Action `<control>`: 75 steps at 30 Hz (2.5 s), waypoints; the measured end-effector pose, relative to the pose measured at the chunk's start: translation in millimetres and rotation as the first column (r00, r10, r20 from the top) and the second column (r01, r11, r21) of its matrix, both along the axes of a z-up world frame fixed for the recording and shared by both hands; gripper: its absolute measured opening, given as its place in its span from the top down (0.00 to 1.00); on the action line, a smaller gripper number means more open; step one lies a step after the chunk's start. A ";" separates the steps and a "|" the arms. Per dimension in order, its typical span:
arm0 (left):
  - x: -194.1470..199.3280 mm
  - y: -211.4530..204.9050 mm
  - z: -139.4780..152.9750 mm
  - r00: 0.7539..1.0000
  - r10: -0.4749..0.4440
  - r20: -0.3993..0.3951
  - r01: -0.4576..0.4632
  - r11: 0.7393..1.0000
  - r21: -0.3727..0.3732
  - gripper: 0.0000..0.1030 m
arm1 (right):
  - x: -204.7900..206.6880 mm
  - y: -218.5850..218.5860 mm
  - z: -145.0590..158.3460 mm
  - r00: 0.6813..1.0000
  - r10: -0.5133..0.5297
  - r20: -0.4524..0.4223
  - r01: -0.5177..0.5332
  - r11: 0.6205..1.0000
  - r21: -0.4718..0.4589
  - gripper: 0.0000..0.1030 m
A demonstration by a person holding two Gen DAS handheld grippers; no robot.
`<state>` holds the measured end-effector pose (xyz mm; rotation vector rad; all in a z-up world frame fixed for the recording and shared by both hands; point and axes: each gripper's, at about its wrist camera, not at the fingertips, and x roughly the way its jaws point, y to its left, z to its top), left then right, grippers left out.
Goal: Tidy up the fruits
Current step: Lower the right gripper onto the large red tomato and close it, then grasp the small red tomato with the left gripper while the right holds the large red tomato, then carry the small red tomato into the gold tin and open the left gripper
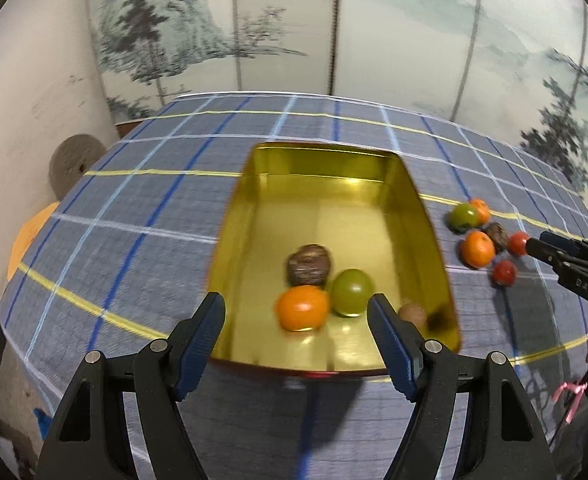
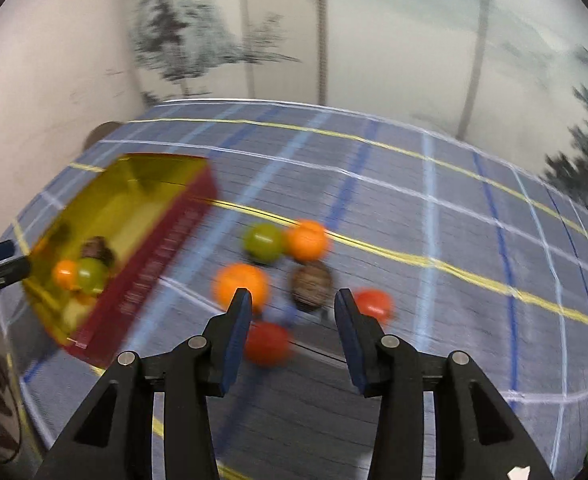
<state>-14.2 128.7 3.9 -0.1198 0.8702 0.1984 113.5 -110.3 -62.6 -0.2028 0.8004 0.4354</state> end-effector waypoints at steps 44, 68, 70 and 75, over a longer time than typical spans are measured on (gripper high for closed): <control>90.6 -161.2 -38.8 0.956 -0.281 -0.089 0.273 0.958 -0.090 0.28 | 23.6 -109.8 -45.2 0.982 -0.187 -0.022 0.186 0.981 -0.047 0.69; 119.4 -191.2 -61.3 0.927 -0.345 -0.147 0.334 0.938 -0.094 0.59 | 24.2 -124.0 -44.6 0.977 -0.211 -0.037 0.211 0.977 -0.015 0.67; 119.0 -192.0 -61.2 0.926 -0.349 -0.143 0.338 0.936 -0.095 0.69 | 24.2 -124.1 -44.5 0.977 -0.211 -0.037 0.210 0.978 -0.015 0.67; 113.8 -189.9 -60.6 0.925 -0.351 -0.148 0.339 0.936 -0.096 0.69 | 24.1 -123.9 -44.6 0.977 -0.211 -0.037 0.211 0.977 -0.015 0.67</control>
